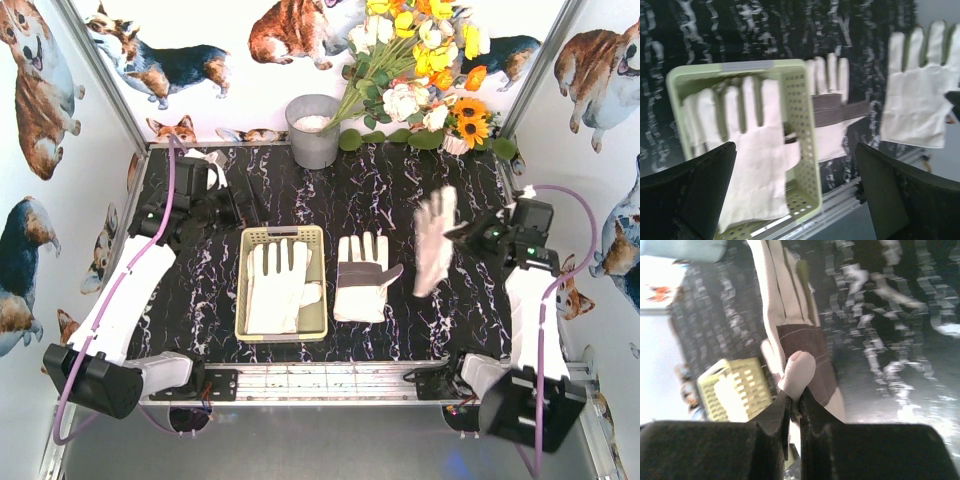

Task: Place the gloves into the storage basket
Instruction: Pick up the glove from the center of the board, then pair the glove with the glove.

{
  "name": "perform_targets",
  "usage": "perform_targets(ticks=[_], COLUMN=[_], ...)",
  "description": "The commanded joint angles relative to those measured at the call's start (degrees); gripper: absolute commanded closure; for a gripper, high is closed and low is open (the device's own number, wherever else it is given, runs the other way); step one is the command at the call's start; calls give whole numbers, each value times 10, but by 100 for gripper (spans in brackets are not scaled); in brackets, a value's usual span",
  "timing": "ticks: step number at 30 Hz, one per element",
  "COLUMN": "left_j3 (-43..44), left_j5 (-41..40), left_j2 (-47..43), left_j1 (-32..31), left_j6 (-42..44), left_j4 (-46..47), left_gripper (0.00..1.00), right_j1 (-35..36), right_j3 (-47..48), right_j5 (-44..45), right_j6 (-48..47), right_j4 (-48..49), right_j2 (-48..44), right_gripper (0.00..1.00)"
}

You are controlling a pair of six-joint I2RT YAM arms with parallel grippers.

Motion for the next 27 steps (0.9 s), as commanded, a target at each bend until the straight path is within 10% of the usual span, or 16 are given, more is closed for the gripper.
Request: perform_targets(ticks=[1,19,27], left_j3=[-7,-79,-80], left_j5=[102,209,196], left_j2=[-6,-9,0], left_j1=[-13,-120,-123], left_j6=[-70,-289,-353], left_j4=[102,501,587], left_gripper=[1,1,1], right_j1=[52,299,341], right_j3=[-5,101,115], right_j5=[-70,-158,-143], right_j6=[119,428,406], right_j4=[138,629,614], right_j2=[-48,47,57], right_gripper=[100,100,100])
